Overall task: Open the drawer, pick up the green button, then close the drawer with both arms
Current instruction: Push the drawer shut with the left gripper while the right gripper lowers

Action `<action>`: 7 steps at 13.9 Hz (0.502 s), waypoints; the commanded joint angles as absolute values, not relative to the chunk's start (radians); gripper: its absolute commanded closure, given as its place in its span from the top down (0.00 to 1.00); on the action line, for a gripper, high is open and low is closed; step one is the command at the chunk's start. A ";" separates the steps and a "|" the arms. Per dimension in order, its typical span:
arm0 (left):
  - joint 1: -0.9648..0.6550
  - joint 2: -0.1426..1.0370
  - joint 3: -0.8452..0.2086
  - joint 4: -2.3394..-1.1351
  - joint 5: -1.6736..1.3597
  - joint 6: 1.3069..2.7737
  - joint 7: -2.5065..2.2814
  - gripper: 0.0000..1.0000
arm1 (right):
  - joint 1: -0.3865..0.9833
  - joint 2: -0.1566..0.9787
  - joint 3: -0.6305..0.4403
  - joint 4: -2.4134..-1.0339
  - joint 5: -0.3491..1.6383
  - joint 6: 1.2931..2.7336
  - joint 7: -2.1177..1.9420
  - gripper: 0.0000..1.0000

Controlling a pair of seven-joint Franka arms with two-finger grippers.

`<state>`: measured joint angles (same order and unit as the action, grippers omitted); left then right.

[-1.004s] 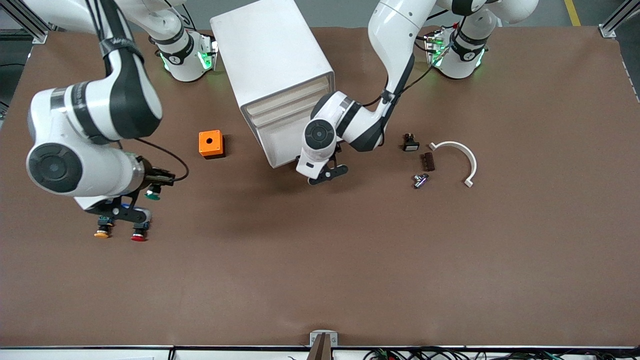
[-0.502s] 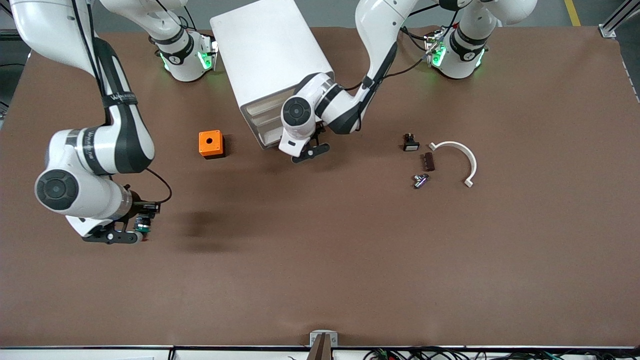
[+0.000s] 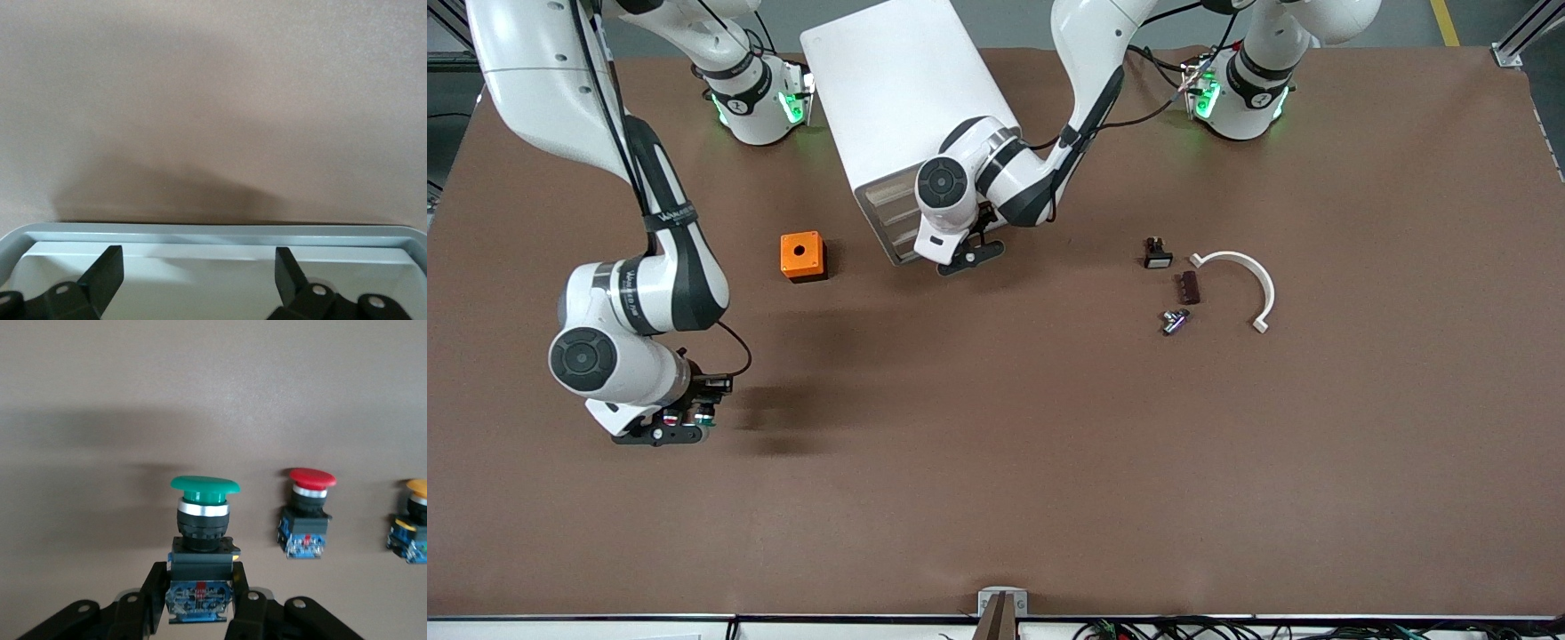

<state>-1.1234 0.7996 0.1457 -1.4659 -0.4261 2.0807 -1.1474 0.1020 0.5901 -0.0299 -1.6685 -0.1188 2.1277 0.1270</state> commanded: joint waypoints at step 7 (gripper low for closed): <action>-1.060 0.669 0.431 -1.466 -0.310 2.079 -1.022 1.00 | 0.084 0.663 -0.011 -1.657 -0.141 2.171 0.117 0.10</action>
